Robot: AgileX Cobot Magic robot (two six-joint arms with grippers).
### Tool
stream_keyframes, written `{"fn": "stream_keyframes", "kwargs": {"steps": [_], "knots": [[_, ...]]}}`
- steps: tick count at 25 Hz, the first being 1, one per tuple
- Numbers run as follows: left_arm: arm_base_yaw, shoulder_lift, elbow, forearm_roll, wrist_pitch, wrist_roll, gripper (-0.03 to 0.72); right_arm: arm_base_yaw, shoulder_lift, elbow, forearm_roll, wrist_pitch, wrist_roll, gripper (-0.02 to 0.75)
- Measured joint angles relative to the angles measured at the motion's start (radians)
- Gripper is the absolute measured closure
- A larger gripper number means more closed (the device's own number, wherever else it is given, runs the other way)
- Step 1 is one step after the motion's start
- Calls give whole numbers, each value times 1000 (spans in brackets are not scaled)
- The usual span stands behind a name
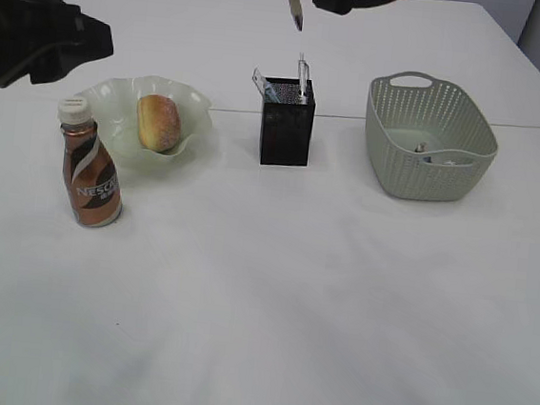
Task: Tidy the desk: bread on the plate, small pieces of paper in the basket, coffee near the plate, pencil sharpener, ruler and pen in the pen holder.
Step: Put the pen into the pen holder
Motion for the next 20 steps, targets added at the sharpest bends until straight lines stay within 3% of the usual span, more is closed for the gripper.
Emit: {"fn": "stream_keyframes", "kwargs": {"steps": [5, 11, 20], "knots": [[0, 0, 0, 0, 0, 0, 309, -85, -70, 186, -38, -320, 61, 650], [0, 0, 0, 0, -2, 0, 309, -224, -69, 311, -48, -593, 138, 650], [0, 0, 0, 0, -4, 0, 309, -249, 71, 326, -44, -874, 233, 650]]}}
